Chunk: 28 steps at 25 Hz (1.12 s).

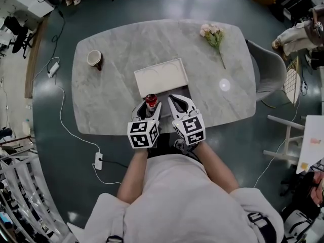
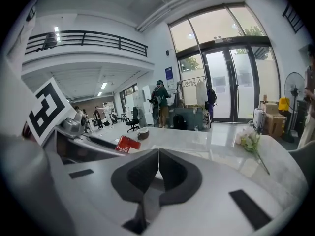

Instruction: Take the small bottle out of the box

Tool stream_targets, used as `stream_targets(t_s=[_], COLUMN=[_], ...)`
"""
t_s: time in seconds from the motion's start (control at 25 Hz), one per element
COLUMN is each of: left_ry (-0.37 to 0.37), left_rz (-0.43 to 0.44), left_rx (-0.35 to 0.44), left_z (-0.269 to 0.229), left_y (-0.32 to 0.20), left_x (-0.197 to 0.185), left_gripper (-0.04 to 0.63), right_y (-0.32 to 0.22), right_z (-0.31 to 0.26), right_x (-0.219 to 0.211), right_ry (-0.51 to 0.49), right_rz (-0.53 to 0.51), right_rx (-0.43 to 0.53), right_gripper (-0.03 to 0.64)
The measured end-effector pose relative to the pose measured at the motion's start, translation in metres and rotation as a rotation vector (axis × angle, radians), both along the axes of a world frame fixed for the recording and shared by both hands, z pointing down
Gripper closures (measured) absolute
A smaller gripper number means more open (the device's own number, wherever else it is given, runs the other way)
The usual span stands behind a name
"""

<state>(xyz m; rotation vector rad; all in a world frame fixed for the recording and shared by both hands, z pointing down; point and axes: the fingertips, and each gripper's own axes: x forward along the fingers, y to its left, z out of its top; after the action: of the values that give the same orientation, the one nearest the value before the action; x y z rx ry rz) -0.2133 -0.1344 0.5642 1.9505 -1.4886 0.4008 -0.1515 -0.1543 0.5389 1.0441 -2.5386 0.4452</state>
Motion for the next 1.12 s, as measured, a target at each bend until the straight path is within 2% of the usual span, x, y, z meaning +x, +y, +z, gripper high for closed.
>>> stream_targets(t_s=[0.12, 0.44, 0.6, 0.88, 1.12], left_ry=[0.001, -0.066, -0.036, -0.051, -0.130], left_rz=[-0.020, -0.028, -0.035, -0.042, -0.036], left_rx=[0.052, 0.198, 0.257, 0.375, 0.485], left_z=[-0.016, -0.069, -0.097, -0.149, -0.184], left_y=[0.001, 0.000, 0.004, 0.011, 0.019], left_x=[-0.002, 0.001, 0.008, 0.003, 0.003], left_gripper=[0.357, 0.357, 0.357, 0.357, 0.357], right_y=[-0.003, -0.007, -0.002, 0.007, 0.013], right_z=[-0.017, -0.066, -0.090, -0.136, -0.177], right_x=[0.003, 0.017, 0.025, 0.032, 0.042], right_ry=[-0.020, -0.049, -0.063, -0.091, -0.143], right_rz=[0.010, 0.034, 0.042, 0.072, 0.095], right_rx=[0.048, 0.158, 0.202, 0.303, 0.397], right_gripper=[0.592, 0.592, 0.592, 0.592, 0.592])
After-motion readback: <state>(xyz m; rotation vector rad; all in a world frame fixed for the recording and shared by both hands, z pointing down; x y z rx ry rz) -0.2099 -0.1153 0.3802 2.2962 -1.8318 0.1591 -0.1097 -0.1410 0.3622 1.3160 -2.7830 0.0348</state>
